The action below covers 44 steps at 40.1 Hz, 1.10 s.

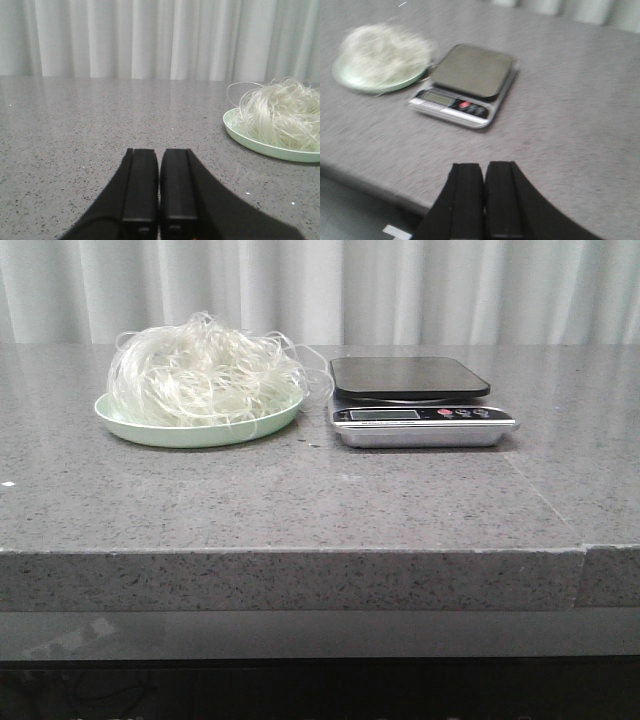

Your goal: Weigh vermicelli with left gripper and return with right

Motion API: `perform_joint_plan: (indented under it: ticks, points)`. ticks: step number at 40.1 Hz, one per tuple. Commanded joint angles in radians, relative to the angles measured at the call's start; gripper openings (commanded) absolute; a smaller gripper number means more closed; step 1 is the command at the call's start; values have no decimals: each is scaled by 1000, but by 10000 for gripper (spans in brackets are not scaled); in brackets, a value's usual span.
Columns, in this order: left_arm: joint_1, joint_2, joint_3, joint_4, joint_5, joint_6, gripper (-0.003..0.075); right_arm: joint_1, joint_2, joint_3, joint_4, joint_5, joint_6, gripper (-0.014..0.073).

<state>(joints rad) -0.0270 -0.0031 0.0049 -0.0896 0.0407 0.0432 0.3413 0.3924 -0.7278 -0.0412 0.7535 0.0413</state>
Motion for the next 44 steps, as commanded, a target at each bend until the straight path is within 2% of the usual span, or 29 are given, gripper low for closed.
perform_joint_plan:
  ticks: [1, 10, 22, 27, 44]
  points:
    - [1, -25, 37, -10, -82, -4, 154, -106, -60, 84, -8, -221, -4, 158]
    - [1, -25, 37, -10, -82, -4, 154, -271, -224, 383, -3, -482, -4, 158]
    - [1, -25, 37, -10, -82, -4, 154, -316, -384, 678, 41, -774, -4, 158]
    - [1, -25, 37, -10, -82, -4, 154, -326, -421, 753, 80, -842, -4, 158]
    - [1, -23, 37, -10, -82, -4, 154, -337, -421, 751, 83, -813, -4, 158]
